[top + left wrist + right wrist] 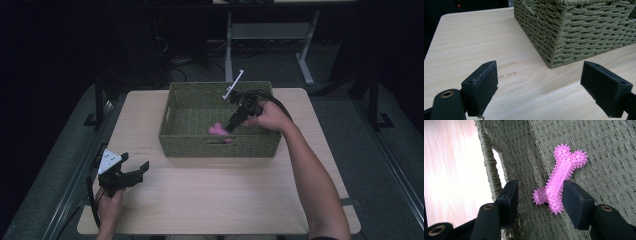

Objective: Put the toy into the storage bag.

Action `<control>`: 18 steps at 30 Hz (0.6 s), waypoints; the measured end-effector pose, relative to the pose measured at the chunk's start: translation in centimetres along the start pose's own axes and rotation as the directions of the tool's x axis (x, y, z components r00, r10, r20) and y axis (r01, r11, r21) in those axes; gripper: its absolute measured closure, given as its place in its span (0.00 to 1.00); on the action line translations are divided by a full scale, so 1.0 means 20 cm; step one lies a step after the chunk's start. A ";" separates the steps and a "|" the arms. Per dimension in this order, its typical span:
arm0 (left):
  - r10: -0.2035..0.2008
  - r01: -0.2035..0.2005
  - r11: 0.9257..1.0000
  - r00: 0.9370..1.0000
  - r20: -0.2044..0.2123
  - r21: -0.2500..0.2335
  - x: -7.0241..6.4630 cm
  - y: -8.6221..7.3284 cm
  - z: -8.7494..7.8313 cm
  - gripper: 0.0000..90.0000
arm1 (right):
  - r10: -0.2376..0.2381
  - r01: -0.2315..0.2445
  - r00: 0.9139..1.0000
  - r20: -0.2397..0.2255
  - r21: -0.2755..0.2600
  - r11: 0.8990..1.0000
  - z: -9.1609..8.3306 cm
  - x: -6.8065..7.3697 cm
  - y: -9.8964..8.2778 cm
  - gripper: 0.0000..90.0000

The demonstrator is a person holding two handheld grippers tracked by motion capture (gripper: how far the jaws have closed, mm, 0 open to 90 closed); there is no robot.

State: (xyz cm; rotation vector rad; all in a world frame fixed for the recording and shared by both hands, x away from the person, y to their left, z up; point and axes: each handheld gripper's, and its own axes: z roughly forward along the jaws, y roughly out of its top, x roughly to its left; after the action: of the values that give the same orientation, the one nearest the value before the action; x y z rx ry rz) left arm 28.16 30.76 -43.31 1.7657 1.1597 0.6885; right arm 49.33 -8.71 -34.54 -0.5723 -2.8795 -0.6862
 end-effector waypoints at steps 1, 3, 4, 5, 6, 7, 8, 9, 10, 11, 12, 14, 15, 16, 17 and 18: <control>-0.001 0.001 1.000 1.000 0.000 0.001 0.00 0.00 0.00 0.15 | -0.003 0.003 1.000 0.001 -0.003 1.000 0.00 0.00 0.00 0.51; -0.002 0.002 1.000 1.000 -0.001 0.002 0.00 0.00 0.00 0.15 | 0.000 0.000 1.000 0.002 -0.007 1.000 -0.01 0.01 0.00 0.50; -0.001 0.001 1.000 1.000 -0.002 0.002 0.00 0.00 0.00 0.15 | 0.000 0.000 1.000 0.002 -0.011 1.000 -0.02 0.01 0.00 0.50; 0.000 0.000 1.000 1.000 -0.002 0.001 0.00 0.00 0.00 0.15 | -0.001 0.001 1.000 0.003 -0.012 1.000 -0.02 0.01 -0.01 0.50; 0.000 0.000 1.000 1.000 -0.003 0.001 0.00 0.00 0.00 0.15 | 0.002 -0.002 1.000 0.006 -0.012 1.000 -0.03 0.01 -0.01 0.49; -0.001 0.001 1.000 1.000 -0.004 0.001 0.00 0.00 0.00 0.15 | 0.002 -0.002 1.000 0.010 -0.012 1.000 -0.03 0.01 -0.01 0.49; -0.001 0.001 1.000 1.000 -0.004 0.001 0.00 0.00 0.00 0.15 | 0.002 -0.002 1.000 0.010 -0.012 1.000 -0.03 0.01 -0.01 0.49; -0.002 0.002 1.000 1.000 -0.003 -0.002 0.00 0.00 0.00 0.15 | 0.006 -0.006 1.000 0.013 -0.017 1.000 -0.05 0.02 -0.02 0.48; -0.001 0.001 1.000 1.000 -0.003 -0.002 0.00 0.00 0.00 0.15 | 0.007 -0.006 1.000 0.014 -0.018 1.000 -0.05 0.03 -0.02 0.48; -0.001 0.001 1.000 1.000 -0.003 -0.002 0.00 0.00 0.00 0.15 | 0.007 -0.007 1.000 0.016 -0.019 1.000 -0.06 0.03 -0.02 0.47; -0.001 0.001 1.000 1.000 -0.003 -0.002 0.00 0.00 0.00 0.15 | 0.007 -0.007 1.000 0.019 -0.021 1.000 -0.07 0.04 -0.02 0.47; 0.000 0.000 1.000 1.000 0.000 -0.001 0.00 0.00 0.00 0.15 | 0.009 -0.008 1.000 0.021 -0.021 1.000 -0.08 0.05 -0.03 0.47; 0.001 -0.001 1.000 1.000 -0.001 0.001 0.00 0.00 0.00 0.15 | 0.010 -0.009 1.000 0.024 -0.020 1.000 -0.08 0.05 -0.03 0.46; 0.002 -0.002 1.000 1.000 -0.001 0.001 0.00 0.00 0.00 0.15 | 0.009 -0.009 1.000 0.025 -0.023 1.000 -0.09 0.05 -0.03 0.46; 0.002 -0.002 1.000 1.000 -0.001 0.000 0.00 0.00 0.00 0.15 | 0.010 -0.010 1.000 0.028 -0.024 1.000 -0.10 0.06 -0.03 0.46; 0.001 -0.001 1.000 1.000 -0.001 0.000 0.00 0.00 0.00 0.15 | 0.009 -0.008 0.999 0.031 -0.027 1.000 -0.10 0.06 -0.03 0.46</control>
State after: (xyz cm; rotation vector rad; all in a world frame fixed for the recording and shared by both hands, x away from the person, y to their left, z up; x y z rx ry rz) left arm 28.13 30.76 -43.29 1.7666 1.1593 0.6898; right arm 48.06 -9.82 -32.74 -0.6034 -2.8984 -0.7225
